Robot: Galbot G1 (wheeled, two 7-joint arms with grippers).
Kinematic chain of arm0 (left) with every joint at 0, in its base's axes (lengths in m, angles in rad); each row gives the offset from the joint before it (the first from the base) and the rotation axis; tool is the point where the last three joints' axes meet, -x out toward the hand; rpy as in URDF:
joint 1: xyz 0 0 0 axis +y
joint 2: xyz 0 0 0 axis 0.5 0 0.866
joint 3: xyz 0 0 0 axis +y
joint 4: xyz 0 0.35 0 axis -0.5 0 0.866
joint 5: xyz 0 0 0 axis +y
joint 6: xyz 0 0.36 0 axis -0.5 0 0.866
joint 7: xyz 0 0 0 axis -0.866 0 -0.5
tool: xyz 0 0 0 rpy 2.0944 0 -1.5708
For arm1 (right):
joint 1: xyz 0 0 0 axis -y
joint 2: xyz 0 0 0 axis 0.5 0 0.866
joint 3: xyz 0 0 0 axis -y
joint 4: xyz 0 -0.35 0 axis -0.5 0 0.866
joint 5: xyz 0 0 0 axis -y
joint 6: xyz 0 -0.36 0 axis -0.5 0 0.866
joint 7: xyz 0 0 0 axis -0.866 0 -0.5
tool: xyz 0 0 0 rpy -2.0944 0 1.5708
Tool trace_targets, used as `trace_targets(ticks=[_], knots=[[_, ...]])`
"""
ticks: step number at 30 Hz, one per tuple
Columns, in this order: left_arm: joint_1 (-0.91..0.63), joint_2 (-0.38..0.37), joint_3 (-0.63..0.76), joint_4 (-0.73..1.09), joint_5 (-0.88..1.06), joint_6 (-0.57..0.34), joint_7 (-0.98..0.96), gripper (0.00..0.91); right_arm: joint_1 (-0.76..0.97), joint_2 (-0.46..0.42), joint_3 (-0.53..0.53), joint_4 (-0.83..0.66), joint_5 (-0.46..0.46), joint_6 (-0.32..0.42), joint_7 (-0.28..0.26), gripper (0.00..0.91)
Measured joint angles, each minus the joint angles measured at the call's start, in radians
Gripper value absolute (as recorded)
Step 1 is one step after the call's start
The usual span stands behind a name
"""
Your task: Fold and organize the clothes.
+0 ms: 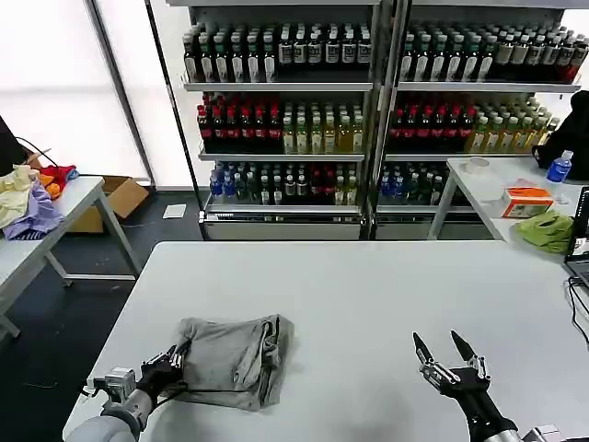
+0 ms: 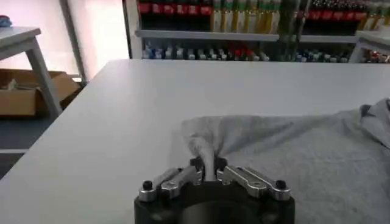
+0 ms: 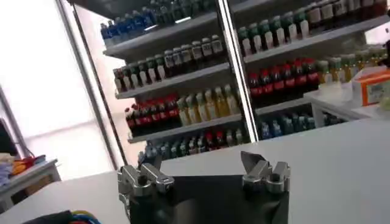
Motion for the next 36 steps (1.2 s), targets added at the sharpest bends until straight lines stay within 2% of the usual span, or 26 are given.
trace_targets(ticks=[10, 26, 31, 36], knots=[[0.008, 0.013, -0.075, -0.049, -0.075, 0.036, -0.001, 0.010, 0.001, -0.004, 0.011, -0.006, 0.013, 0.002, 0.001, 0.907], [0.040, 0.189, -0.405, -0.120, -0.266, 0.059, -0.027, 0.010, 0.010, -0.002, 0.006, -0.018, 0.017, 0.009, 0.002, 0.907], [0.038, 0.195, -0.414, -0.182, -0.290, 0.061, -0.077, 0.020, 0.009, 0.005, 0.001, -0.020, 0.014, 0.011, 0.001, 0.907], [0.019, 0.162, -0.293, -0.269, -0.310, 0.057, -0.153, 0.020, 0.001, 0.015, 0.003, -0.013, 0.007, 0.011, 0.001, 0.907]])
